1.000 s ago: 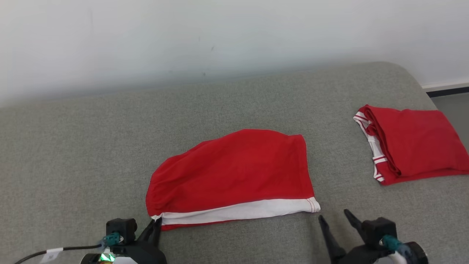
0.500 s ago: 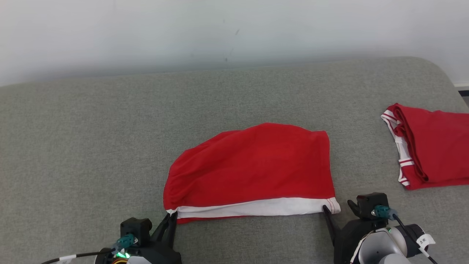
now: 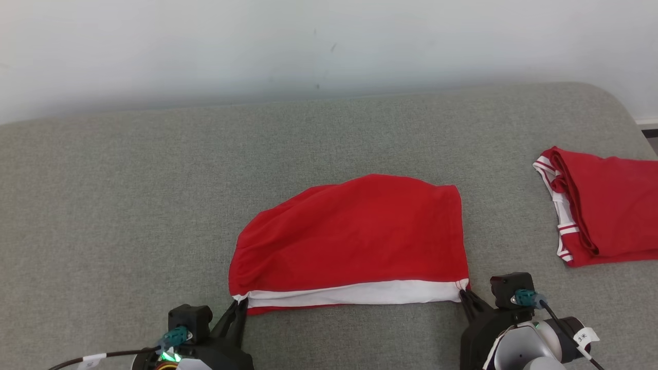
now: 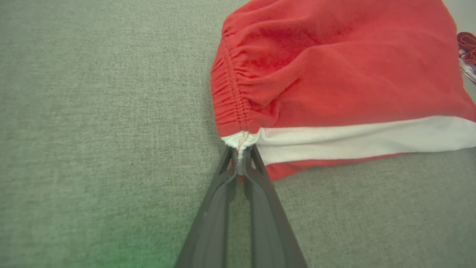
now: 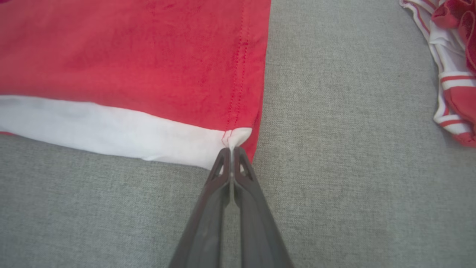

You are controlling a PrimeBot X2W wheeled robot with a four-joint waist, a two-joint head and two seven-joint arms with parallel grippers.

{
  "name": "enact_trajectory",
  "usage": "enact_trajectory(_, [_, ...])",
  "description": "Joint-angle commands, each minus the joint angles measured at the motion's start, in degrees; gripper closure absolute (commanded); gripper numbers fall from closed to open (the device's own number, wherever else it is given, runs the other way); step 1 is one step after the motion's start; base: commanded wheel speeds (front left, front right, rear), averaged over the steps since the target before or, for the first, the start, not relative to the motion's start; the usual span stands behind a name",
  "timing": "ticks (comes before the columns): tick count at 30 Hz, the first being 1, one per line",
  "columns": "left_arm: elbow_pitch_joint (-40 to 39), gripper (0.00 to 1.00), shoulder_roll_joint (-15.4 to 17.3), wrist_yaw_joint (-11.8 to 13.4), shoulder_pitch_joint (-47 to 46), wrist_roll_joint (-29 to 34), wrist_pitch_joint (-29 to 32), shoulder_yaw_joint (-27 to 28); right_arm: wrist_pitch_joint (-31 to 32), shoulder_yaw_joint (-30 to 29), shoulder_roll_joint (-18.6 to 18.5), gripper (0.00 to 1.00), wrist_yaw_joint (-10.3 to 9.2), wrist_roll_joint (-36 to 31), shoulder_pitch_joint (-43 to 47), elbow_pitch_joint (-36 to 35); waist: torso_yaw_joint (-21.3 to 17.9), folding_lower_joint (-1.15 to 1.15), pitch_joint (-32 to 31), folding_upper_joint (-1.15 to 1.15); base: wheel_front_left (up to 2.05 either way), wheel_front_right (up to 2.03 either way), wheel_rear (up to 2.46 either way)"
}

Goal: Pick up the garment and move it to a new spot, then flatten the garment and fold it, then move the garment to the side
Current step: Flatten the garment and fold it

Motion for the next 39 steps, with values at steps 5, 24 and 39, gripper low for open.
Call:
enact_trajectory(5, [-2.0, 1.0, 0.5, 0.2, -0.7, -0.8, -2.1, 1.4, -2.7, 0.7, 0.3, 1.0, -0.12, 1.4, -0.3, -1.8, -0.1, 0.0, -0.8, 0.0, 0.0, 0.0, 0.0])
enact_trajectory(24, [-34.2, 1.0, 10.8, -6.2, -16.0, -11.0, 15.6, 7.8, -9.2, 2.9, -10.6, 1.0, -0.11, 10.7, -21.6, -26.9, -3.0, 0.0, -2.5, 0.0, 0.0, 0.0, 0.0])
enact_trajectory(39, [-30.1, 1.0, 5.8, 5.7, -36.2, -15.8, 16.7, 18.3, -11.7, 12.8, -16.0, 1.0, -0.12, 12.8, -51.0, -3.7, -5.7, 0.0, 13.7, 0.0, 0.0, 0.0, 0.0])
